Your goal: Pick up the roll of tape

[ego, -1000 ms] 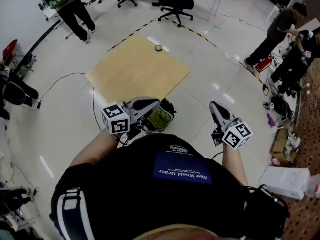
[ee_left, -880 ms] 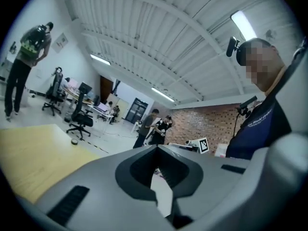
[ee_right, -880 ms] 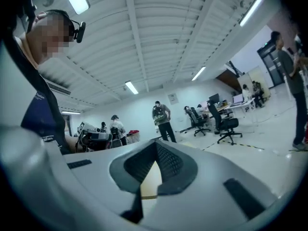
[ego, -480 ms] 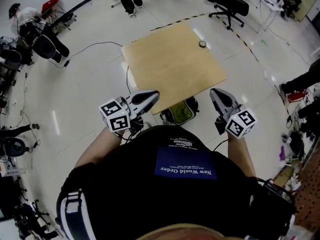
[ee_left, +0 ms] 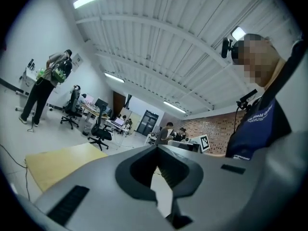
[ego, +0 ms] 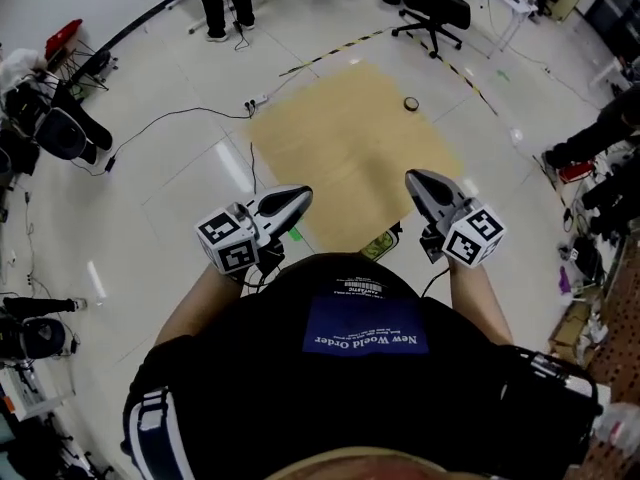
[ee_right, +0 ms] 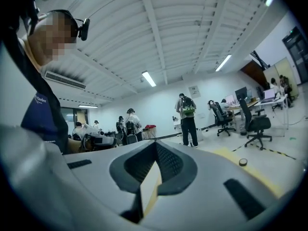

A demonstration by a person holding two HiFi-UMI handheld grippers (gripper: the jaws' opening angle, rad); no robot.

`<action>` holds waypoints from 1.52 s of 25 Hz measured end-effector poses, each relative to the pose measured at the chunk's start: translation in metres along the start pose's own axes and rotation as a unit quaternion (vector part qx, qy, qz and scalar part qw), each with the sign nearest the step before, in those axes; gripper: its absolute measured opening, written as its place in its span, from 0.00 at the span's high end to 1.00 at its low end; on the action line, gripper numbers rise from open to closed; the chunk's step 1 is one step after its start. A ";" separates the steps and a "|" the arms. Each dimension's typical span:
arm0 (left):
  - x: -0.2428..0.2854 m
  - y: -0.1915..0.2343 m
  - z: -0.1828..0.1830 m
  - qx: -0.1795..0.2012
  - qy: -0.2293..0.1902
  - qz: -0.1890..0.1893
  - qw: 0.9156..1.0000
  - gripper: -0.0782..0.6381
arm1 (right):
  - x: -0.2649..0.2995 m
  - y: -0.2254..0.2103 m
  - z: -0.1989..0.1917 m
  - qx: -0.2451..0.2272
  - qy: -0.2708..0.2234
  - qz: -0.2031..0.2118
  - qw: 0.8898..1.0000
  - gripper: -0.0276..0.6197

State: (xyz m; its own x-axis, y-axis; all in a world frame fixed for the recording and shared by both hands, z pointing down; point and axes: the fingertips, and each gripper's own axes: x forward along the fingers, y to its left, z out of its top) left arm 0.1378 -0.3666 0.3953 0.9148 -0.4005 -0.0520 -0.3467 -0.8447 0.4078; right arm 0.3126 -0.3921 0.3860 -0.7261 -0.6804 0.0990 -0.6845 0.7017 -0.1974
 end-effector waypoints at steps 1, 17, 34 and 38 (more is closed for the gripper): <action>-0.001 0.009 0.003 -0.003 0.001 -0.005 1.000 0.88 | 0.008 0.002 0.002 0.000 0.000 0.000 1.000 0.98; 0.096 0.005 -0.038 -0.014 0.010 0.054 0.998 0.88 | -0.033 -0.065 -0.008 -0.032 0.023 0.064 0.997 0.98; 0.314 0.143 -0.132 0.121 0.257 0.069 0.956 0.67 | -0.060 -0.195 -0.041 -0.001 -0.019 -0.011 1.000 0.98; 0.402 0.204 -0.166 0.186 0.315 0.082 0.927 0.67 | -0.075 -0.255 -0.069 -0.015 -0.013 -0.048 0.999 0.98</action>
State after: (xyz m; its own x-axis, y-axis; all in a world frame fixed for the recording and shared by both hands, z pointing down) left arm 0.4696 -0.6409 0.6088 0.7423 -0.3469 0.5733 -0.4322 -0.9017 0.0140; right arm 0.5373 -0.5056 0.4958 -0.6554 -0.7497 0.0913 -0.7528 0.6386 -0.1597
